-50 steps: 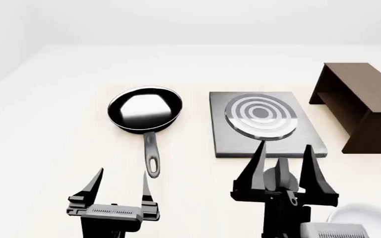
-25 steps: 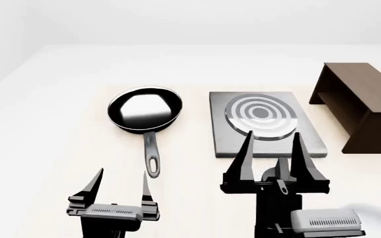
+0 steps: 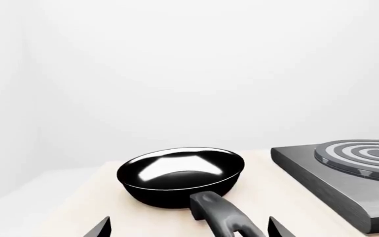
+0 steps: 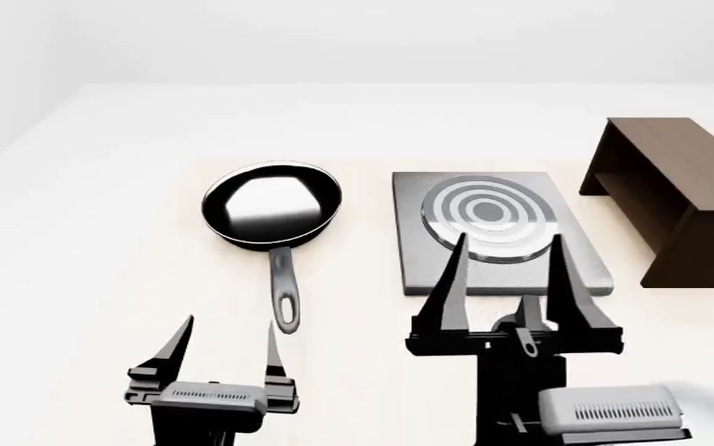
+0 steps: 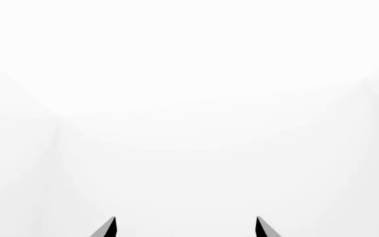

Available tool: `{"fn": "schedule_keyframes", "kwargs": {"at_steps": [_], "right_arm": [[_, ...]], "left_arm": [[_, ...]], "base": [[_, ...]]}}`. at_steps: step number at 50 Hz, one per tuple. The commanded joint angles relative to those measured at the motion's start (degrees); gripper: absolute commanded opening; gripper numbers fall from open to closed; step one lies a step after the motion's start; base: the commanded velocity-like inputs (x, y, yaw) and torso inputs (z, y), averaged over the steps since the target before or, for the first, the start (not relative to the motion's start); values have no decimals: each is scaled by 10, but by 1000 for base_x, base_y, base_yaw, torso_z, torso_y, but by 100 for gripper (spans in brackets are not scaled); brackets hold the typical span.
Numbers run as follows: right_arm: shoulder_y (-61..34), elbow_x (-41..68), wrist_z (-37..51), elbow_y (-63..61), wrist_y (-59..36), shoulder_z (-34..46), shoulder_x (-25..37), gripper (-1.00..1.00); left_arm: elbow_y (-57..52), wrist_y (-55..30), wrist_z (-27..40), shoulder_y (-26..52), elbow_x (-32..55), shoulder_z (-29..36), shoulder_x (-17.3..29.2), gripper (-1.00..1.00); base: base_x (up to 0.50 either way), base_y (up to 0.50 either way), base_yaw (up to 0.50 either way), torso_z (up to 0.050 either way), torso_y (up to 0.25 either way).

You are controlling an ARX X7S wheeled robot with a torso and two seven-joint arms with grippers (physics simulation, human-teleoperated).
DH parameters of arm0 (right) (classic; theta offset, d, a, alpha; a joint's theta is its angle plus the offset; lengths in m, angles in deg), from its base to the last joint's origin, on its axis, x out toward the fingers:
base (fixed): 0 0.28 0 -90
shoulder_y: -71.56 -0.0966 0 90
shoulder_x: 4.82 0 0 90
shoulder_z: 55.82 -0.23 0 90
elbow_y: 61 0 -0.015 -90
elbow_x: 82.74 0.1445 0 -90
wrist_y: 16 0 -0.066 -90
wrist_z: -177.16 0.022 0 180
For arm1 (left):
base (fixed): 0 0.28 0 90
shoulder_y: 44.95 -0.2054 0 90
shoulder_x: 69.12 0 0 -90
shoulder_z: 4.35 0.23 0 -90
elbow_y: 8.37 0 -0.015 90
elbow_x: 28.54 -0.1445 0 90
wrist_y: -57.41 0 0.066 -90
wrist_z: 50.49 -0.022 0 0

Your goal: Turn on the stove.

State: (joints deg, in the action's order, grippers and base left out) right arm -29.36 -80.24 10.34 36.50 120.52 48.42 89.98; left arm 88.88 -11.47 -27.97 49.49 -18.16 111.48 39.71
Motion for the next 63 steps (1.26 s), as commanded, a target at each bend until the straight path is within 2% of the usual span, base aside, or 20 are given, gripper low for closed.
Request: {"fn": "schedule_keyframes", "kwargs": {"at_steps": [1, 17, 36, 42, 63], "right_arm": [[6, -27, 21, -37, -18, 0, 8, 100], [25, -137, 56, -70, -14, -1, 9, 100], [15, -127, 73, -91, -37, 1, 19, 100], [4, -73, 67, -95, -65, 8, 21, 100], [-4, -73, 88, -82, -67, 11, 28, 100]], "left_arm": [[0, 1, 2, 0, 0, 1, 1, 100], [2, 5, 4, 1, -4, 3, 2, 100], [4, 9, 6, 2, -6, 5, 3, 100], [4, 10, 7, 2, -6, 6, 3, 100], [5, 11, 8, 3, -5, 8, 5, 100]], "base": [[0, 0, 0, 0, 0], [0, 0, 0, 0, 0], [0, 0, 0, 0, 0], [0, 0, 0, 0, 0], [0, 0, 0, 0, 0]]}}
